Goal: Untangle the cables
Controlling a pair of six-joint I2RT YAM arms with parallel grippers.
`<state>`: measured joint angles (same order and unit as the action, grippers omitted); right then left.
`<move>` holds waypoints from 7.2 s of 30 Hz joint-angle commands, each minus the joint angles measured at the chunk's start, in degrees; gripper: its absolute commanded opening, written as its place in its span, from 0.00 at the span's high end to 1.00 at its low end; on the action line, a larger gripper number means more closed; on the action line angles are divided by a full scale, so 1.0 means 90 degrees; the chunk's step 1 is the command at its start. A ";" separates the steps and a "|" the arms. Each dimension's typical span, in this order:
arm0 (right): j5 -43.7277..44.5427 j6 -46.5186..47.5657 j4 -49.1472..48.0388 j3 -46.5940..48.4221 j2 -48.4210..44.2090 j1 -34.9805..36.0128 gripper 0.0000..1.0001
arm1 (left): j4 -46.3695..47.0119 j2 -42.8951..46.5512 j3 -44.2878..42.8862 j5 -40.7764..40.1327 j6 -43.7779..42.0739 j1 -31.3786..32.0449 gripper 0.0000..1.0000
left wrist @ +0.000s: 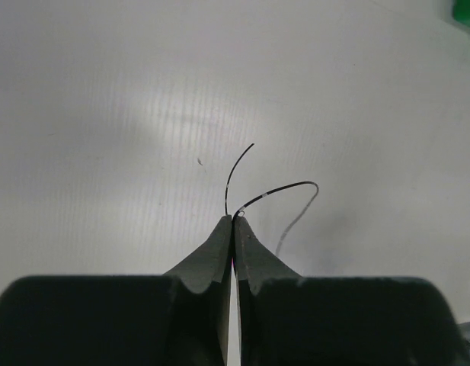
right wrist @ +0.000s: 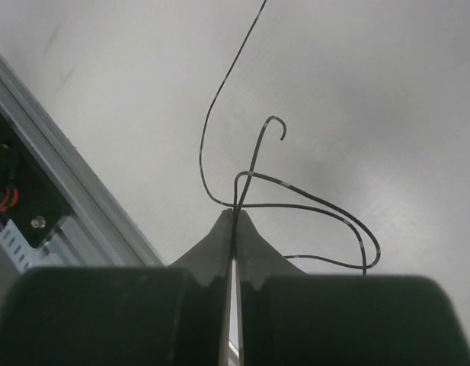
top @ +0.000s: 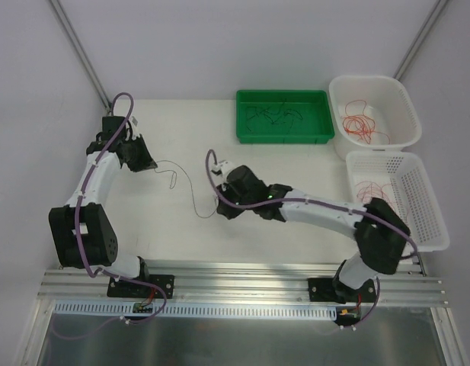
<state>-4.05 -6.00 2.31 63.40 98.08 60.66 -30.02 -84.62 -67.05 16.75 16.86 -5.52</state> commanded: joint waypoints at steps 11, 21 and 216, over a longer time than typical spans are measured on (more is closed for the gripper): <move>-0.1403 0.1038 0.1619 -0.0686 -0.4491 -0.1983 0.97 | -0.0209 -0.0352 -0.0226 -0.0601 -0.0106 -0.0461 1.00; -0.3035 0.1243 0.1717 -0.0667 -0.5322 -0.2180 0.96 | -0.0356 -0.1379 -0.0480 -0.0574 -0.0106 -0.0451 1.00; -0.0106 0.0462 0.0974 0.0797 0.0174 -0.1662 0.61 | 0.1588 0.1941 0.0848 -0.1110 -0.0360 0.2420 0.10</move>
<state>-2.00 -0.64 13.98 66.85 96.73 45.43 -16.40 -67.90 -59.29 7.14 13.91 17.12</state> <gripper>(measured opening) 0.370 0.898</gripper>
